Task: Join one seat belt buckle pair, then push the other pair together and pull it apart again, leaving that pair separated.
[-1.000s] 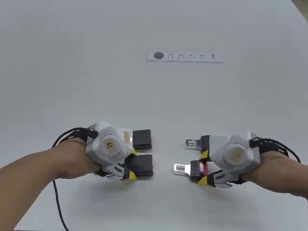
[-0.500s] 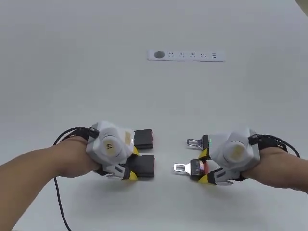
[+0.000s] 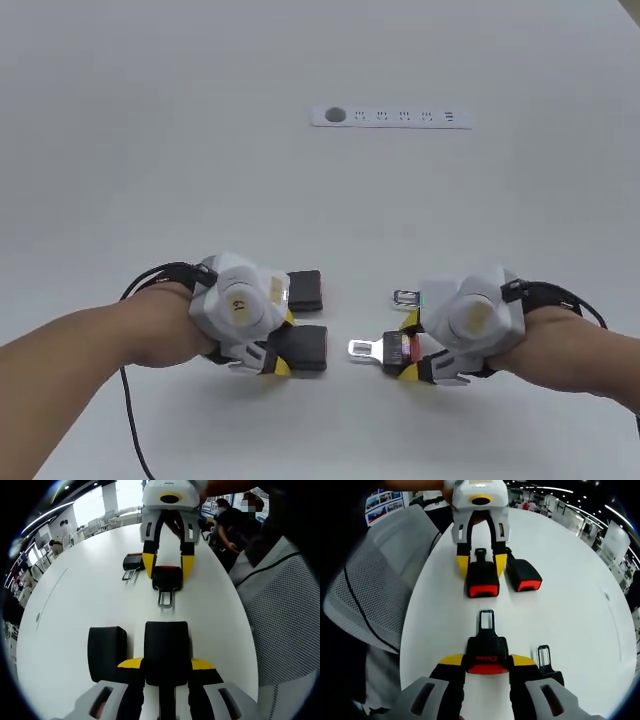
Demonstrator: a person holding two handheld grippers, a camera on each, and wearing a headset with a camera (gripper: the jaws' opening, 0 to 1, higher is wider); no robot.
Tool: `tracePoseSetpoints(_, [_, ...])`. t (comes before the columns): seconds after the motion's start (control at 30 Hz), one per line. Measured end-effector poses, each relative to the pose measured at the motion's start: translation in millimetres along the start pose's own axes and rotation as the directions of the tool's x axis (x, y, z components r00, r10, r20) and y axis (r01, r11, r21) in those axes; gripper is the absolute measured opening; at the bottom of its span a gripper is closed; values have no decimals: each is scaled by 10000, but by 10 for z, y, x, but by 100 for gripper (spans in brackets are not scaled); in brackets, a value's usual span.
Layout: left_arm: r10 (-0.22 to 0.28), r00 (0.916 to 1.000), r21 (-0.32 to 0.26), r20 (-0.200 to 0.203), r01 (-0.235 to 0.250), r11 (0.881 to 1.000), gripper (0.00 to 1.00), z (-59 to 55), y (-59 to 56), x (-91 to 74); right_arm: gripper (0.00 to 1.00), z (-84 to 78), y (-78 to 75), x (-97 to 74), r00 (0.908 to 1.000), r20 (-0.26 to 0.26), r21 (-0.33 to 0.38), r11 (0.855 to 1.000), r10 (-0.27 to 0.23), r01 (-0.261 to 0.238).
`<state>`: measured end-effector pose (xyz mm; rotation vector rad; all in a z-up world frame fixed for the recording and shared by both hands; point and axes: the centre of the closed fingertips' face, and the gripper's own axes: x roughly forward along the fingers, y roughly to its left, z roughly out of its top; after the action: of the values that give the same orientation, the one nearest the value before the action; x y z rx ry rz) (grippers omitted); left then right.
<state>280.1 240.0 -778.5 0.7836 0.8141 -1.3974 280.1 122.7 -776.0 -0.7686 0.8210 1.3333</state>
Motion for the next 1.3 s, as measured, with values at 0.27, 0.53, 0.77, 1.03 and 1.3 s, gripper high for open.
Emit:
tracePoseSetpoints(0.27, [-18,10000,-35,-30,18,10000,34,-3,9,-1,31,128,27,70,9999,149,103,9999,18,-19])
tracePoseSetpoints(0.53, [-49,9998,70,-209,51,10000,34,-12,17,8,31,204,13,122,9999,97,-119,9999,71,-70])
tracePoseSetpoints(0.77, [-100,9997,128,-227,103,9999,34,-8,12,9,31,236,33,135,10000,-88,-302,9995,-48,45])
tracePoseSetpoints(1.03, [-239,9994,318,-261,247,9992,34,10,6,13,31,313,64,147,10000,64,-288,9996,47,-46])
tracePoseSetpoints(1.3, [-212,9996,294,-180,217,9993,34,7,15,16,30,356,56,166,9999,132,-340,9994,53,-49])
